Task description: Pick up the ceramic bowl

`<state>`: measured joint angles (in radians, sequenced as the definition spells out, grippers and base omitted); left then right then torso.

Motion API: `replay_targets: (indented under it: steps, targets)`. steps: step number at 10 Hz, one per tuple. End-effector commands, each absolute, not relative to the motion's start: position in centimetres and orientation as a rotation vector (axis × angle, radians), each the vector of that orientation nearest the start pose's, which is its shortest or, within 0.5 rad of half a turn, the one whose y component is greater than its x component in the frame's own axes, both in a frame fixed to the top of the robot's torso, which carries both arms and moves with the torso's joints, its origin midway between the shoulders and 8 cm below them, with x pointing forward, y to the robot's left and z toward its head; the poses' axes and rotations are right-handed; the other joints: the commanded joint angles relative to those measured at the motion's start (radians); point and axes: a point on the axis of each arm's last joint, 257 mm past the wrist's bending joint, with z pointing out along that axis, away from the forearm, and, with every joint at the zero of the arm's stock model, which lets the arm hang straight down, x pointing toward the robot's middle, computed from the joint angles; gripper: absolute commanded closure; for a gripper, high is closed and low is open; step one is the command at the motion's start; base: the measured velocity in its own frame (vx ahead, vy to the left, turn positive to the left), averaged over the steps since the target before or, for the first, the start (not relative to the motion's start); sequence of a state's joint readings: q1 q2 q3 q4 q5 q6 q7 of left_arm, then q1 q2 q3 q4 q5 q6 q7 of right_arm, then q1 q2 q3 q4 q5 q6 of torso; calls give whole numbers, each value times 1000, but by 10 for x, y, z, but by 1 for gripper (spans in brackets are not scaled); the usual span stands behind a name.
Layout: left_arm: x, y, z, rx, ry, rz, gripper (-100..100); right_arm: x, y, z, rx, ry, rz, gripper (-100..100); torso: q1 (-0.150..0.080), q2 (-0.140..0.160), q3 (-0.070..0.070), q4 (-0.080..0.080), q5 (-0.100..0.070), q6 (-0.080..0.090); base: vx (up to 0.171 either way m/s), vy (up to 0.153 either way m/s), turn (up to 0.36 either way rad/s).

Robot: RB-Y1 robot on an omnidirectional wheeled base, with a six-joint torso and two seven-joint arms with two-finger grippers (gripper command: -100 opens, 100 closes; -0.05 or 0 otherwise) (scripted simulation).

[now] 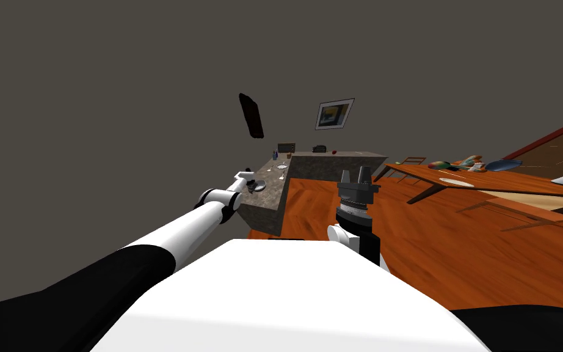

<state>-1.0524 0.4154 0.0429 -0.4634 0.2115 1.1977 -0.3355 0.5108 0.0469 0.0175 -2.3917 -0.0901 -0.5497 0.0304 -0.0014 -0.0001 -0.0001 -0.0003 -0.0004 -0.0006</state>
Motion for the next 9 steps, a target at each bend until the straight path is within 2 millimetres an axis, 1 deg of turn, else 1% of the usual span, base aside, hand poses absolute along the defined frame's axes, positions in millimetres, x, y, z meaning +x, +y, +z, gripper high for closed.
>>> replay_targets:
  steps: [1,2,5,6,7,9]
  targets:
    - [585,380,-295,-1684,2203,-111,-100,307,-286,78,613,416,1370,0,0,0,0,0,0,0,11,-105,-57]
    - [585,380,-295,-1683,2203,-110,-100,307,-286,78,613,416,1370,0,-4,0,0,0,-1,0,38,-122,3]
    - [571,425,-299,-1680,2195,-102,-100,307,-286,78,613,416,1370,0,-5,-2,-1,-1,-1,0,44,-114,-22]
    - [575,413,-299,-1686,2195,-104,-100,307,-286,78,613,416,1370,0,-6,-2,-1,-1,-1,0,15,-64,9]
    - [575,414,-299,-1682,2197,-103,100,307,-286,78,613,416,1370,0,-3,-1,-1,0,-1,0,3,-11,0]
    - [574,414,-300,-1685,2197,-101,100,307,-286,78,613,416,1370,0,1,0,0,0,0,1,-1,-2,7]
